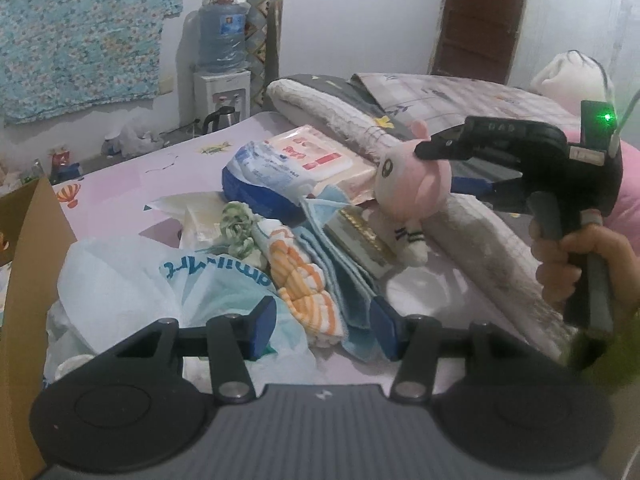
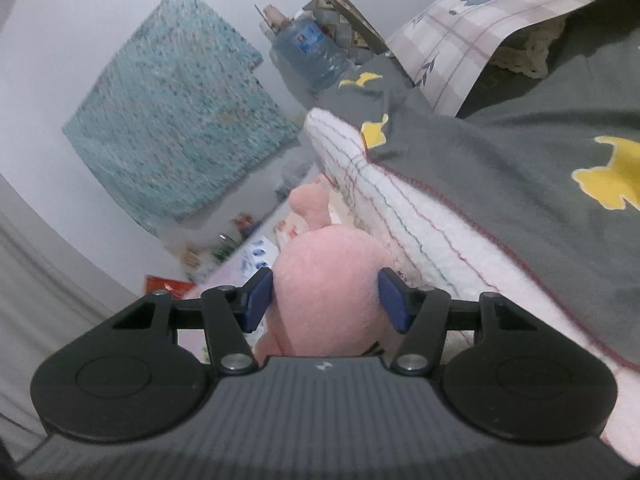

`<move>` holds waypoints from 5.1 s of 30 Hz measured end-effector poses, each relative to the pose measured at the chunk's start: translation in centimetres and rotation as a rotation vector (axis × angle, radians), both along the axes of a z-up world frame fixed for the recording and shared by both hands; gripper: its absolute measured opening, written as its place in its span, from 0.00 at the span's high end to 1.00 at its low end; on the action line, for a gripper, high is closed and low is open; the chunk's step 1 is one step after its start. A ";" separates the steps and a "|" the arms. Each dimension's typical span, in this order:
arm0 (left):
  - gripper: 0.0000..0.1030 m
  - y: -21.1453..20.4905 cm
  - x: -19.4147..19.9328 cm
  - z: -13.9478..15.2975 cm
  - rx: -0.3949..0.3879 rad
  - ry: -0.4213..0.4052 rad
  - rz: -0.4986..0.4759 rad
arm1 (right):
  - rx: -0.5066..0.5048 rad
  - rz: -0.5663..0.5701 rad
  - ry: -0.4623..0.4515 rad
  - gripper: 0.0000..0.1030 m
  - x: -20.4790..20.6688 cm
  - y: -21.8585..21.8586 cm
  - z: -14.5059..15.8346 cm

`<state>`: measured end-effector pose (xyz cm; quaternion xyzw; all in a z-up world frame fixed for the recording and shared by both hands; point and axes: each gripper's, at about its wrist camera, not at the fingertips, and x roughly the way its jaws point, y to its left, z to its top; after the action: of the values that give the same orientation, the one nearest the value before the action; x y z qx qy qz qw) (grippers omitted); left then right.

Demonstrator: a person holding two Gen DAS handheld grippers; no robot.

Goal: Organize soft objects
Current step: 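Grasp the pink plush toy with the right gripper and lift it, then pass the pink plush toy from the right gripper into the left gripper, then carry the pink plush toy into the cardboard box and open the left gripper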

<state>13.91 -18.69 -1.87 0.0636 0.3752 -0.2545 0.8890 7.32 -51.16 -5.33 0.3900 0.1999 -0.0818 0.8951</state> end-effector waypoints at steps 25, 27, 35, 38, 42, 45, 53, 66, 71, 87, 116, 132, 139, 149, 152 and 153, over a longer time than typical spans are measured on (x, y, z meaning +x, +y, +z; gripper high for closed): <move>0.13 4.9 -7.8 0.6 -0.118 0.181 -0.161 | 0.539 0.439 0.000 0.44 -9.6 12.5 -6.3; 0.16 4.7 -7.6 -0.5 -0.088 0.207 -0.136 | 0.529 0.449 0.059 0.44 -8.9 12.9 -7.7; 0.17 4.0 -7.0 -2.5 -0.062 0.231 -0.143 | 0.289 0.378 0.131 0.44 -10.4 11.7 -5.5; 0.16 3.4 -6.6 -2.9 -0.078 0.257 -0.164 | 0.258 0.345 0.151 0.43 -11.0 10.7 -5.3; 0.15 2.0 -6.3 -2.9 -0.043 0.254 -0.175 | 0.271 0.300 0.130 0.43 -10.9 8.9 -6.2; 0.10 0.6 -6.2 -2.8 -0.010 0.226 -0.201 | 0.282 0.292 0.109 0.43 -11.6 8.4 -6.1; 0.08 -3.0 -5.2 -5.1 0.092 0.252 -0.218 | 0.345 0.328 0.117 0.46 -11.1 9.2 -7.6; 0.05 -3.0 -5.3 -5.7 0.092 0.319 -0.176 | 0.364 0.307 0.124 0.47 -10.7 10.2 -7.9; 0.04 -3.4 -5.3 -6.0 0.107 0.317 -0.168 | 0.352 0.305 0.131 0.46 -11.1 10.6 -7.3; 0.09 -0.5 -7.0 -2.9 0.057 0.269 -0.170 | 0.306 0.396 0.114 0.46 -10.7 13.1 -2.7; 0.09 26.4 10.2 6.7 0.143 0.051 0.274 | 0.251 0.563 -0.002 0.38 2.4 20.1 3.9; 0.07 25.9 22.1 -2.8 0.160 0.263 0.208 | 0.246 0.442 0.059 0.34 1.3 17.3 0.9; 0.02 27.6 20.9 -0.7 0.075 0.223 0.239 | 0.264 0.451 0.060 0.33 1.2 17.3 0.3; 0.41 26.9 20.1 0.0 0.099 0.165 0.258 | 0.283 0.457 0.061 0.32 0.8 17.1 -0.3; 0.42 26.4 21.0 -0.1 0.096 0.167 0.220 | 0.285 0.450 0.060 0.32 0.5 16.9 -0.3; 0.42 26.3 21.4 -0.2 0.092 0.169 0.215 | 0.286 0.449 0.060 0.31 0.4 16.8 -0.3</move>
<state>35.34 7.61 -2.09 0.0422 0.4649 -0.1448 0.8724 7.72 -34.37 -5.67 0.4558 0.3175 0.1364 0.8202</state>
